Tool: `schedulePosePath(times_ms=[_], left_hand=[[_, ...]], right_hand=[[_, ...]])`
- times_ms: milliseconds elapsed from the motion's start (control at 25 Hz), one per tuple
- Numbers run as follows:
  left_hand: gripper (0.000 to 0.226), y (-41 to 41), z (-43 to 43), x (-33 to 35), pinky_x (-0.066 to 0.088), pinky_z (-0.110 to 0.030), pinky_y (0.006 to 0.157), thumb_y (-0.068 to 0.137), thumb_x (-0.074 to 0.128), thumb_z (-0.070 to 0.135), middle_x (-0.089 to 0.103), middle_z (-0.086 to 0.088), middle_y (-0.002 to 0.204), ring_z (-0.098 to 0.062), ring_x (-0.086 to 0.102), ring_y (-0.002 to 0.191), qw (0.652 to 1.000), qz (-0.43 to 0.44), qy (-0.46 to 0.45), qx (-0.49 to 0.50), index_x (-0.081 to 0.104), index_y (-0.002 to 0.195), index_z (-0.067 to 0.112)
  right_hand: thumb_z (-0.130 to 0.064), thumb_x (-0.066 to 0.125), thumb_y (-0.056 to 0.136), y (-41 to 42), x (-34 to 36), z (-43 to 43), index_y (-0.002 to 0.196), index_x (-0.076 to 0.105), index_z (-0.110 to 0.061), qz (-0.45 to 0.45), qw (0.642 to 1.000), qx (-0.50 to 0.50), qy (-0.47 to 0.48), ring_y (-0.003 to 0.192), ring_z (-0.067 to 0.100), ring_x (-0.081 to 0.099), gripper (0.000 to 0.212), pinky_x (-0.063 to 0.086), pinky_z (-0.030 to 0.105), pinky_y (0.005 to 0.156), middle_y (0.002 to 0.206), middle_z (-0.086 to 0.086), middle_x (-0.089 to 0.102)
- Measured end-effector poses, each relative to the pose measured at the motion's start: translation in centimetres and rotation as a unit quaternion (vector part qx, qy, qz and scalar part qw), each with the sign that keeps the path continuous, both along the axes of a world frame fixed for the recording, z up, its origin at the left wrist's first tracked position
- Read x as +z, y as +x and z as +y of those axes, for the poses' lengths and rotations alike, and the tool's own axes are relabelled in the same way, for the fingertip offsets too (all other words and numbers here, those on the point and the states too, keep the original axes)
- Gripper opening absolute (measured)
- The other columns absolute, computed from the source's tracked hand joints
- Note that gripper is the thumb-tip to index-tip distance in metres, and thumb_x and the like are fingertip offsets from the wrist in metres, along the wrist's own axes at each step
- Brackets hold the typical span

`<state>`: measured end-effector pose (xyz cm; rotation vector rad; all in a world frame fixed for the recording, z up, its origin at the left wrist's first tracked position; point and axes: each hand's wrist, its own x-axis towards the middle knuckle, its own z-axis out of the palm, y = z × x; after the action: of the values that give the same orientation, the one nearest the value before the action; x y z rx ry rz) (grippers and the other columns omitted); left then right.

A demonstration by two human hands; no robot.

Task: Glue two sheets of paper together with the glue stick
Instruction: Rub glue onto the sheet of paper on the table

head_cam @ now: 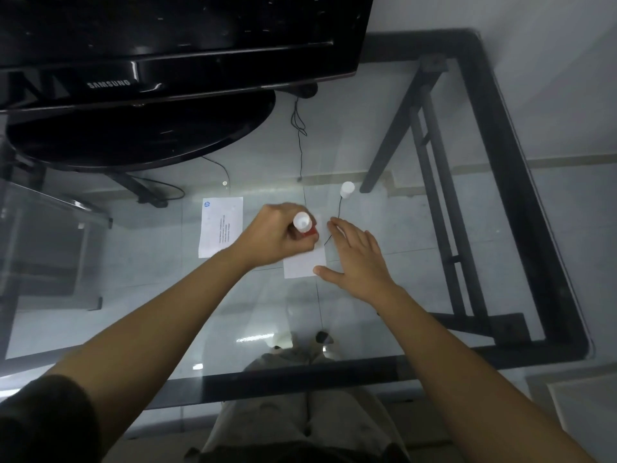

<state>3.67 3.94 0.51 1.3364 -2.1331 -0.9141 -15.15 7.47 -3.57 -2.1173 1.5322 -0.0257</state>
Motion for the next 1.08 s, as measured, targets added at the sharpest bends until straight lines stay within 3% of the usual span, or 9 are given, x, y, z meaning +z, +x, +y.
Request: schedulePosePath(times_ms=[120, 320, 480, 720, 920, 1080], left_hand=[[0.016, 0.3, 1.4, -0.1, 0.049, -0.024, 0.063, 0.072, 0.076, 0.016, 0.070, -0.007, 0.079, -0.017, 0.063, 0.068, 0.999, -0.008, 0.022, -0.035, 0.068, 0.083, 0.008], [0.018, 0.5, -2.2, 0.2, 0.053, -0.031, 0.067, 0.075, 0.074, 0.019, 0.069, -0.010, 0.081, -0.020, 0.061, 0.070, 0.999, -0.035, 0.015, 0.016, 0.065, 0.085, 0.006], [0.015, 0.4, -2.3, 0.2, 0.050, -0.024, 0.064, 0.074, 0.074, 0.017, 0.069, -0.009, 0.079, -0.018, 0.061, 0.068, 0.999, -0.009, 0.008, 0.050, 0.066, 0.081, 0.006], [0.016, 1.4, 1.8, -0.1, 0.051, -0.027, 0.063, 0.070, 0.075, 0.015, 0.071, -0.008, 0.079, -0.019, 0.063, 0.069, 0.998, -0.029, 0.028, -0.052, 0.068, 0.083, 0.007], [0.016, 2.1, -2.1, 0.3, 0.054, -0.033, 0.067, 0.074, 0.074, 0.015, 0.070, -0.010, 0.081, -0.020, 0.063, 0.070, 0.999, -0.029, -0.003, 0.028, 0.066, 0.084, 0.005], [0.016, 2.3, -0.4, 0.0, 0.051, -0.021, 0.065, 0.072, 0.076, 0.019, 0.070, -0.004, 0.082, -0.013, 0.063, 0.069, 0.999, 0.000, 0.006, 0.031, 0.067, 0.083, 0.010]], right_hand=[[-0.054, 0.051, 0.084, 0.0, -0.1, 0.0, 0.145, 0.008, -0.018, -0.003, 1.000, 0.000, 0.001, 0.142, 0.017, 0.007, 0.083, 0.001, 0.040, 0.114, 0.156, -0.001, 0.008], [-0.052, 0.051, 0.084, 0.0, -0.2, 0.2, 0.144, 0.009, -0.017, -0.003, 1.000, 0.003, -0.005, 0.141, 0.018, 0.007, 0.082, 0.001, 0.040, 0.114, 0.156, 0.000, 0.009], [-0.052, 0.051, 0.084, -0.1, -0.1, 0.2, 0.144, 0.008, -0.017, 0.006, 1.000, 0.006, -0.003, 0.141, 0.018, 0.008, 0.082, 0.003, 0.041, 0.115, 0.156, 0.001, 0.009], [-0.053, 0.050, 0.084, 0.0, -0.1, 0.0, 0.145, 0.006, -0.018, 0.007, 1.000, 0.007, 0.004, 0.142, 0.018, 0.006, 0.083, 0.002, 0.041, 0.115, 0.156, 0.000, 0.008], [-0.052, 0.050, 0.085, 0.1, 0.0, -0.1, 0.145, 0.006, -0.018, 0.019, 1.000, 0.010, 0.005, 0.142, 0.018, 0.006, 0.082, 0.003, 0.042, 0.116, 0.156, 0.000, 0.007], [-0.052, 0.050, 0.085, 0.0, -0.1, 0.0, 0.145, 0.005, -0.017, 0.014, 1.000, 0.011, 0.005, 0.142, 0.018, 0.006, 0.082, 0.003, 0.042, 0.116, 0.156, 0.000, 0.007]])
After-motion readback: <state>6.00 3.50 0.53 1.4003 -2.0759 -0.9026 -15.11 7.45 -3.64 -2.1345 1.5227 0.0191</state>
